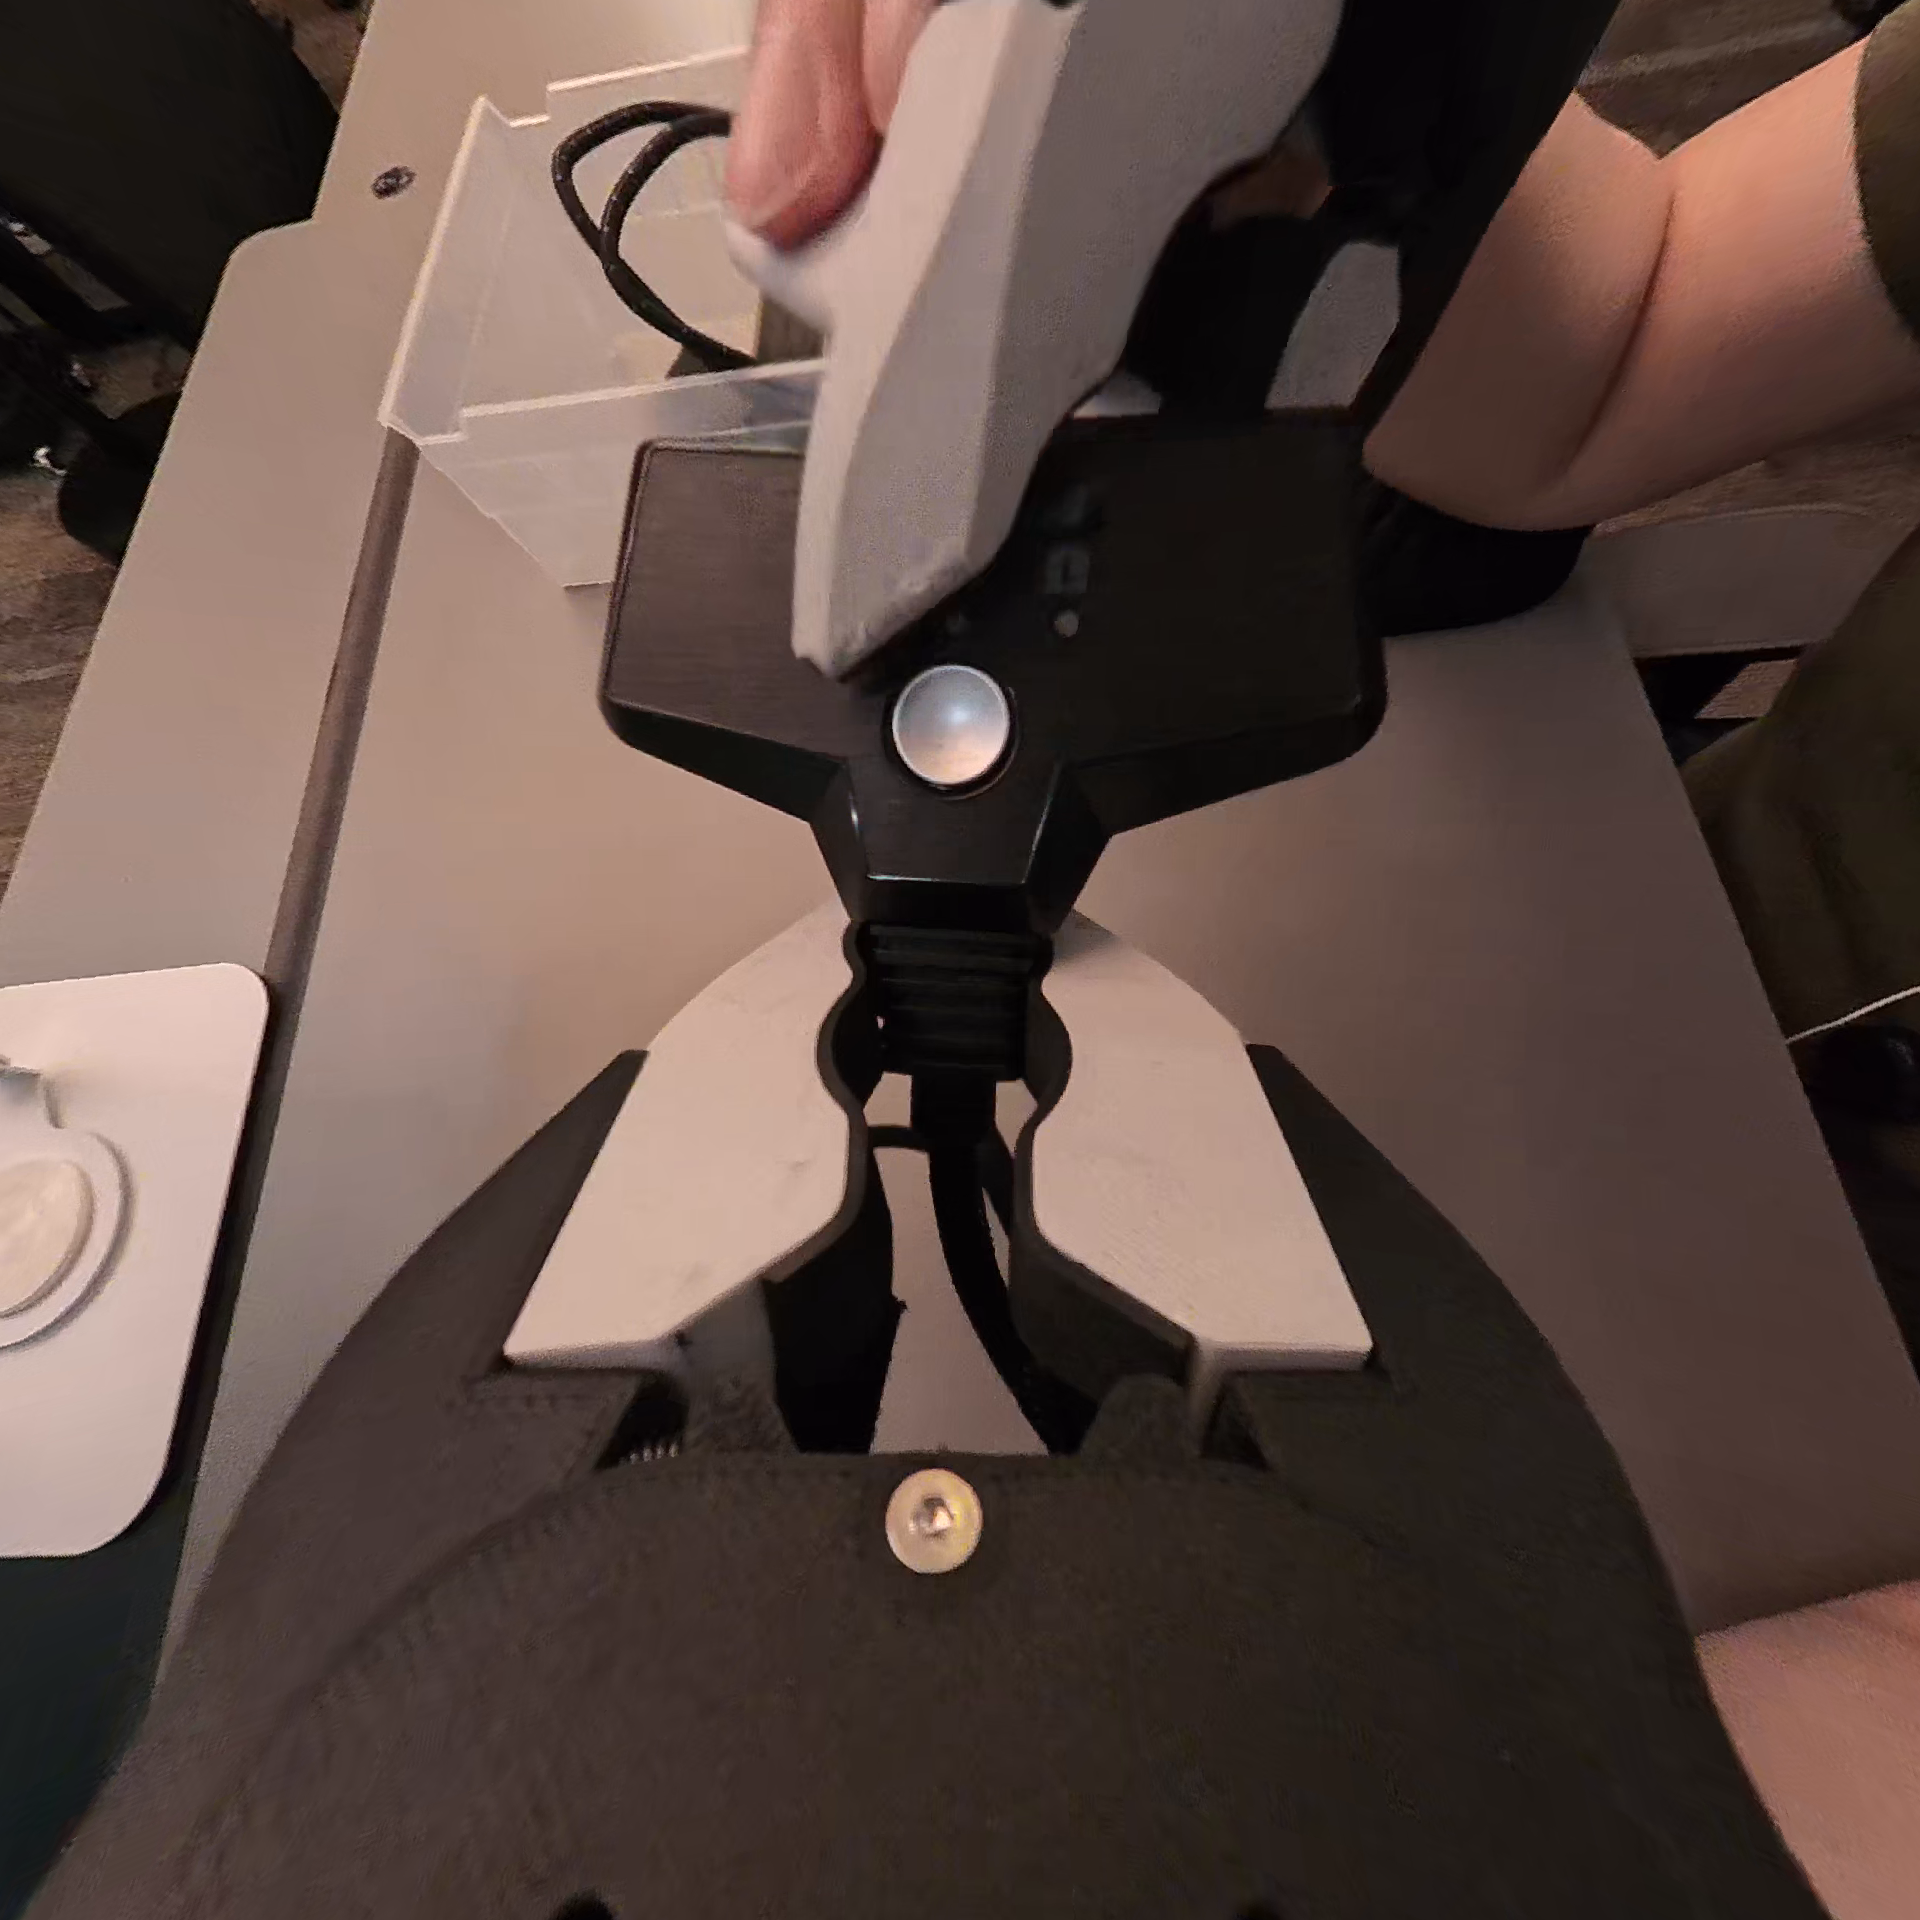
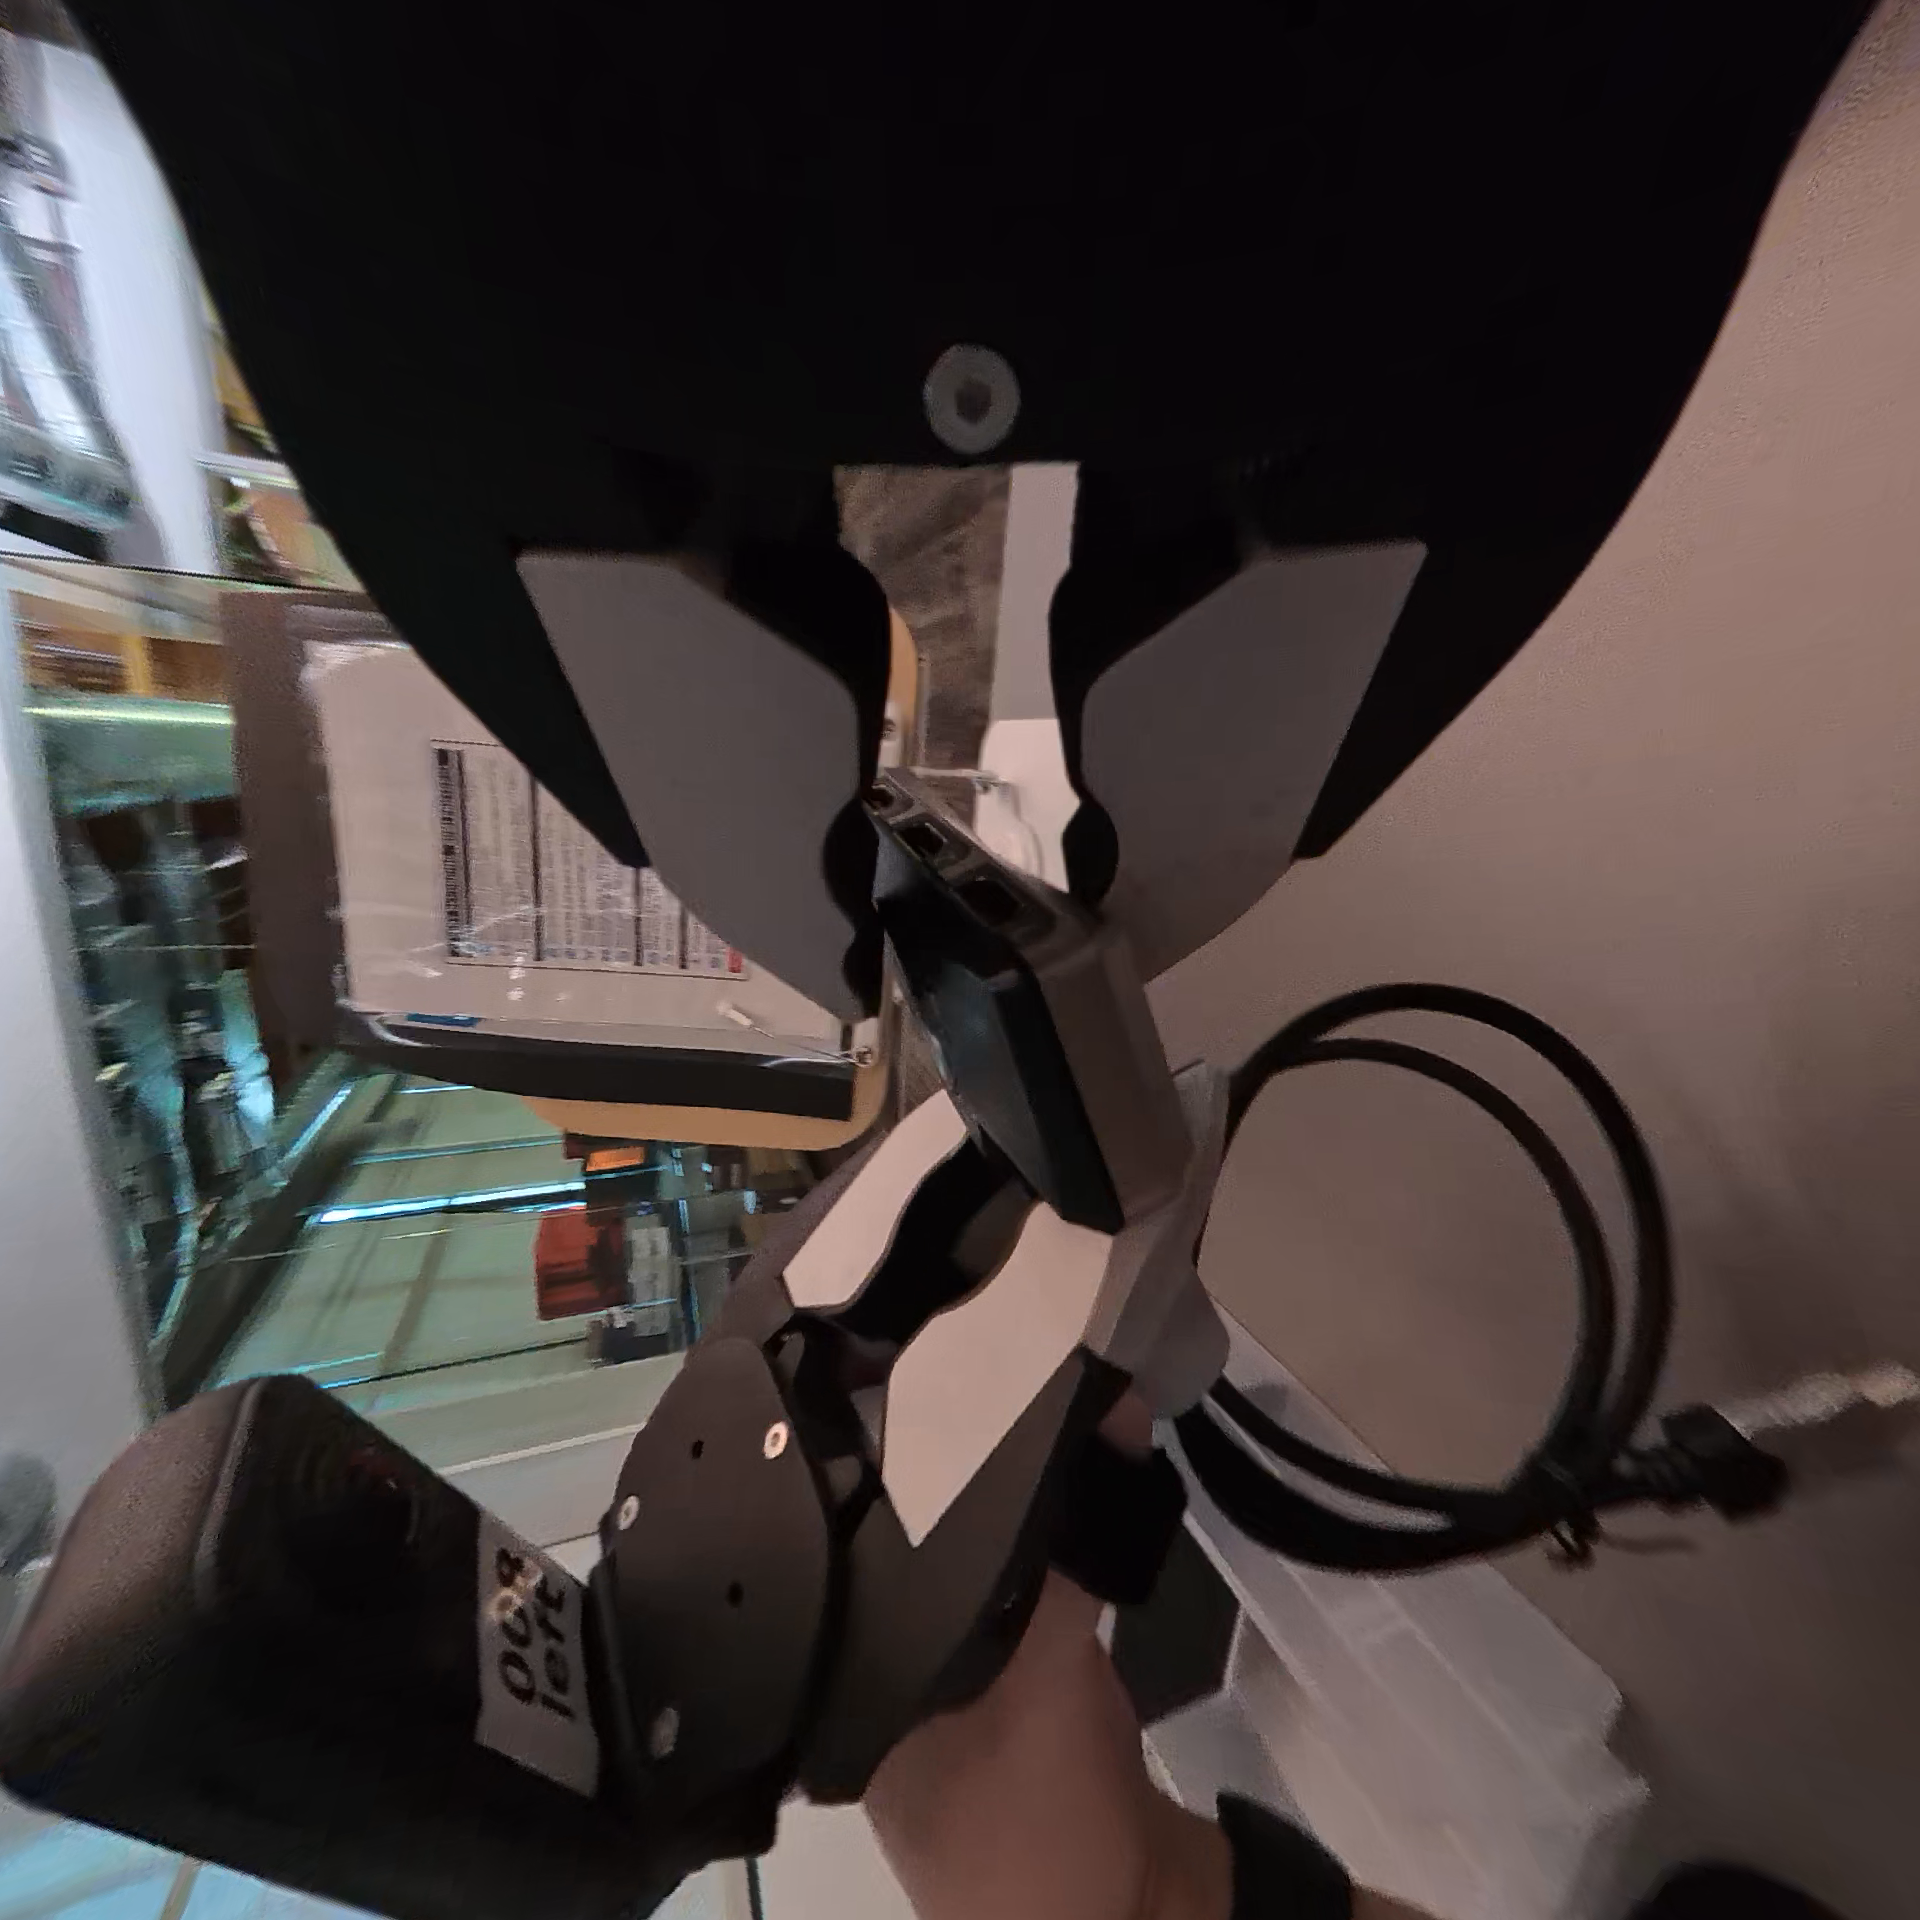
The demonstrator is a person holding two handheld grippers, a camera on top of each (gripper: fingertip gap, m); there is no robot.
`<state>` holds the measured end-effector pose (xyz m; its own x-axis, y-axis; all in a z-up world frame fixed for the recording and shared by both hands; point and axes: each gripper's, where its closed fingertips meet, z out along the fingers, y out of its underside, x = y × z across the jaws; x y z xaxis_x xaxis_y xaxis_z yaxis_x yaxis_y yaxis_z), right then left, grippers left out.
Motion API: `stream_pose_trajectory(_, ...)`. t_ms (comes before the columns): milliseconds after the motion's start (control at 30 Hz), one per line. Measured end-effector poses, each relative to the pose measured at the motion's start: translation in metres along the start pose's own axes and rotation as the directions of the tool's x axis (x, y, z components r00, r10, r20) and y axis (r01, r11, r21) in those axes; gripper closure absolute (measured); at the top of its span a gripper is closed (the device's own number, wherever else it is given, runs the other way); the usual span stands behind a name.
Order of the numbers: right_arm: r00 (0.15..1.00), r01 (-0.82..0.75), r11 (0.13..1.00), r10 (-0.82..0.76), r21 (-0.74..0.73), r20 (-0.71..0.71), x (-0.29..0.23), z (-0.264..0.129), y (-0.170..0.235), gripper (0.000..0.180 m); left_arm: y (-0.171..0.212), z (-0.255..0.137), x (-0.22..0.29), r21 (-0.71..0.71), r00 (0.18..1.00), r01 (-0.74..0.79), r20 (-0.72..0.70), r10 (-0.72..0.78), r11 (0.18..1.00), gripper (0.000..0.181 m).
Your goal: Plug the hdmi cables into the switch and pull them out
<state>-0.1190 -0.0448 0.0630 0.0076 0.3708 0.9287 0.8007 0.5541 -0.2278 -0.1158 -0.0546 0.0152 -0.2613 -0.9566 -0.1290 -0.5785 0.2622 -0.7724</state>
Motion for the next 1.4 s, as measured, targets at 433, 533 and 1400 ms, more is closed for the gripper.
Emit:
stream_pose_trajectory(433,0.962,-0.258,0.956,0.241,-0.138,-0.129,0.051,-0.054,0.042,0.156,-0.057,-0.091,-0.016,0.509,0.980,0.074,0.122,-0.156,0.858,0.104)
stream_pose_trajectory(533,0.918,-0.350,0.911,0.287,-0.219,-0.273,0.093,-0.112,0.094,0.156,-0.054,-0.130,-0.025,0.608,0.952,0.079,0.190,-0.241,0.790,0.106)
stream_pose_trajectory(1400,0.914,-0.374,0.672,0.382,-0.640,-0.132,0.082,-0.207,0.356,0.156,-0.045,-0.069,-0.023,0.421,0.982,0.058,0.141,-0.128,0.905,0.124)
